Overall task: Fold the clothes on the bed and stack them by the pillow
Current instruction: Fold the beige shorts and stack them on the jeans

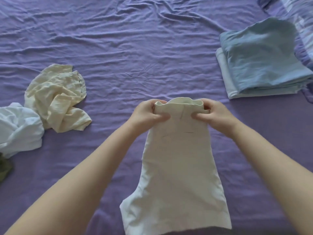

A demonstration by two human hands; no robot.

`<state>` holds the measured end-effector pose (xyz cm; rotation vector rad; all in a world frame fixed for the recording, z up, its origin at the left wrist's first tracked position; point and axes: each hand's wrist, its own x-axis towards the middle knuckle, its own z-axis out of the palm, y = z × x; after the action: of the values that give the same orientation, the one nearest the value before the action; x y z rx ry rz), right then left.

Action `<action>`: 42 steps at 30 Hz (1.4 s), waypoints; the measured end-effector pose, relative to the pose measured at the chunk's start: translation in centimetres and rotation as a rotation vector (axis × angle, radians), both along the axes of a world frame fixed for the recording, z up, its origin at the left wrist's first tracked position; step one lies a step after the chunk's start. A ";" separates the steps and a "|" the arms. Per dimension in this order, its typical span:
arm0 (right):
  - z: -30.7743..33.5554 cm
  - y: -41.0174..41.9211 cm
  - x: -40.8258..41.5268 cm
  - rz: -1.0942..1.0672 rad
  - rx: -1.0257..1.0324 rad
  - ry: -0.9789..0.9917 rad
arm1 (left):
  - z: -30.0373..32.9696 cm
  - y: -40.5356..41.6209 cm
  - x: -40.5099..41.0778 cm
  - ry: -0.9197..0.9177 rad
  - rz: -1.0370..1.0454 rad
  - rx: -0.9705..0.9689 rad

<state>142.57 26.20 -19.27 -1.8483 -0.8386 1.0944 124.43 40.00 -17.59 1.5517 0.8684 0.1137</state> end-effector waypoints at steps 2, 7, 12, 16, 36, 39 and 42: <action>1.5 -2.9 -1.5 0.084 0.059 -0.215 | 1.6 -2.2 -1.9 0.016 -0.132 0.166; 2.1 -11.4 -6.3 0.252 0.289 -0.748 | 2.0 -10.4 -6.7 -0.040 -0.326 0.799; -0.8 -18.4 -10.2 0.408 0.281 -0.866 | -1.3 -18.3 -11.6 -0.005 -0.453 0.897; -3.6 -21.5 -12.3 0.489 0.254 -0.836 | -4.0 -22.3 -14.1 0.066 -0.484 0.946; -7.2 -19.9 -16.4 0.278 -0.500 -0.852 | -9.4 -23.7 -13.3 0.542 -0.428 0.902; -6.1 -18.3 -16.2 -0.013 -0.102 -1.047 | -9.1 -22.0 -11.5 0.419 -0.298 1.108; -5.3 -17.0 -15.0 -0.339 -0.072 -0.761 | -9.6 -19.8 -10.2 0.527 -0.374 1.003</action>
<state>127.59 9.21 -24.57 -2.3928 -0.8466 0.1876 114.24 20.19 -27.17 2.7438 0.9581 -0.1714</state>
